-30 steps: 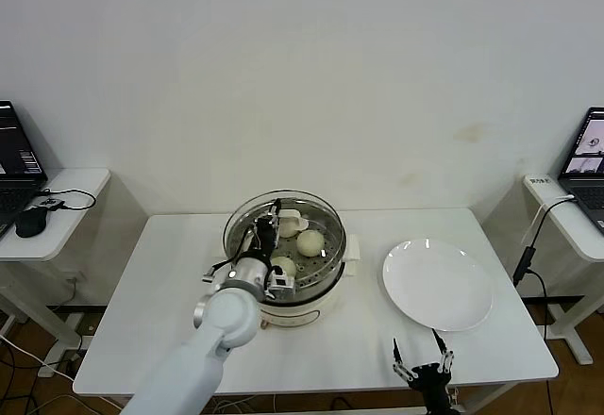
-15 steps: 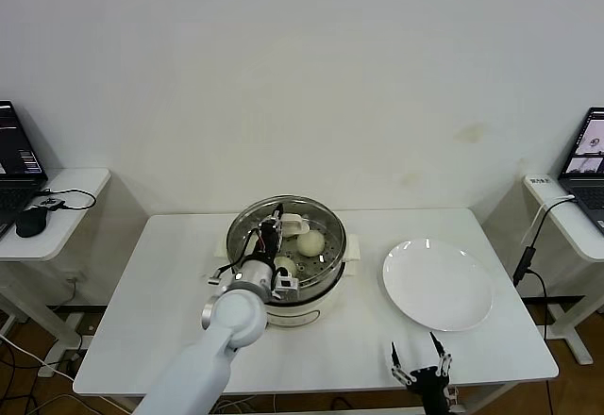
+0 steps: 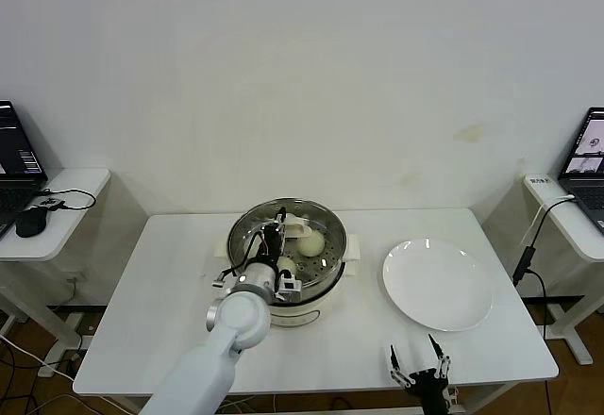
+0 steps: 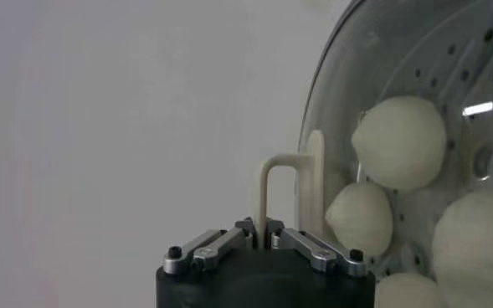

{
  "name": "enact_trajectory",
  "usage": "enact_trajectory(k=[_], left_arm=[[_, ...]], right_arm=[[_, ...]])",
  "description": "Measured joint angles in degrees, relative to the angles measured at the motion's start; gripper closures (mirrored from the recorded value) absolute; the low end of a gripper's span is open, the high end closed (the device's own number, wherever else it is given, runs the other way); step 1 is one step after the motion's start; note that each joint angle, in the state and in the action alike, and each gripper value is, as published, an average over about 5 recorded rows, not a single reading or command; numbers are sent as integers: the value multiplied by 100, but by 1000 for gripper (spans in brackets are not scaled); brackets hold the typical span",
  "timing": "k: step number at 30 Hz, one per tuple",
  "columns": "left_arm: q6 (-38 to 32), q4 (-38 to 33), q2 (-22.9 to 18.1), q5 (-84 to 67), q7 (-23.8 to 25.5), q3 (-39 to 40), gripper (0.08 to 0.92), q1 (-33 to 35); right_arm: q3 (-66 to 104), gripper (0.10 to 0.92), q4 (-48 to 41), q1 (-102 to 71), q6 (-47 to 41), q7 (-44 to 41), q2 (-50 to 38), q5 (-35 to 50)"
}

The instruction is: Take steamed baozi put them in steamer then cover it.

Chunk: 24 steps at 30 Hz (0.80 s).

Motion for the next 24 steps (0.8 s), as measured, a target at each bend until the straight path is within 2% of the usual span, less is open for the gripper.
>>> enact_trajectory(k=[3, 6, 17, 24], left_arm=[[-21, 0, -34, 23, -31, -15, 851, 13], [-49, -11, -57, 56, -55, -43, 811, 39], [-83, -305, 55, 16, -89, -111, 492, 266], [-105, -690, 262, -141, -182, -248, 293, 597]], right_arm=[[-14, 203, -10, -1, 1, -6, 0, -7], [-27, 203, -16, -3, 0, -11, 0, -18], [-91, 203, -44, -4, -3, -20, 0, -45], [-90, 203, -53, -3, -8, -30, -6, -45]])
